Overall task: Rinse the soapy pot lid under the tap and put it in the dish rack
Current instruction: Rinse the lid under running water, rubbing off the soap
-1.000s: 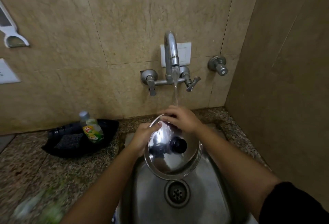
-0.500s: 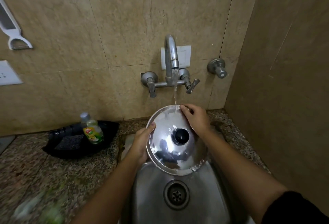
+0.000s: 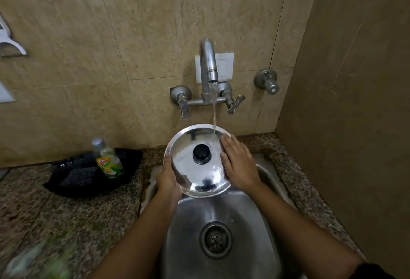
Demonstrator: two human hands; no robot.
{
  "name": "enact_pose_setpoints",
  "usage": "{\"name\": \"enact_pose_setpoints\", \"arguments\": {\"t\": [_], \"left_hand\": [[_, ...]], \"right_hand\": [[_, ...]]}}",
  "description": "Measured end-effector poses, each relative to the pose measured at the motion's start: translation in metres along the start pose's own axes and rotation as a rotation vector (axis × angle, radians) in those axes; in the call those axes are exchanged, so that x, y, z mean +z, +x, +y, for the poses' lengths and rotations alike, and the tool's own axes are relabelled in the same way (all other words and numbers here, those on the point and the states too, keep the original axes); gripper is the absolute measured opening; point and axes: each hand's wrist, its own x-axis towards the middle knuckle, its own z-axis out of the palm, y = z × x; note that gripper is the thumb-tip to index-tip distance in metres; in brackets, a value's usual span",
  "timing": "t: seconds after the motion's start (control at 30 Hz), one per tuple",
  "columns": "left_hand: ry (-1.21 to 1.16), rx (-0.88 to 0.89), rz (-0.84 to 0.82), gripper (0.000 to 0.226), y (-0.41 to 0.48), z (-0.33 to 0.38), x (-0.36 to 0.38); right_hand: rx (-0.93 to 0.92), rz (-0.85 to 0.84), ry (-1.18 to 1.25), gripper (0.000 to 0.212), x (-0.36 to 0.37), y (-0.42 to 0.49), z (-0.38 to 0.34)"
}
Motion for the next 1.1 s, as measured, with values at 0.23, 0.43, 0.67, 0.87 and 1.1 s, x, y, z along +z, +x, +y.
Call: {"name": "enact_pose_setpoints", "arguments": {"t": [0.23,0.43,0.67,0.87,1.1], "left_hand": [[-0.041,-0.038,-0.026,0.045,-0.004,-0.005,0.028],[0.083,0.073,-0.087,0.038,-0.015,-0.014,0.052],[0.309,0.369,-0.264,0.023,-0.032,-0.023,0.041],[0.420,0.497,-0.329,0.030,-0.030,-0.018,0.016],[0.461,0.558,-0.361,0.026,-0.035,0.005,-0.003]], "right_hand": [[0.134,0.111,0.056,0.049,-0.008,-0.010,0.016],[0.202,0.245,0.024,0.045,-0.020,-0.018,0.037],[0.268,0.416,0.023,0.037,-0.025,-0.022,0.036],[0.174,0.383,0.130,0.037,-0.013,-0.020,0.013],[-0.137,0.017,0.340,0.024,-0.023,0.008,-0.022]]}}
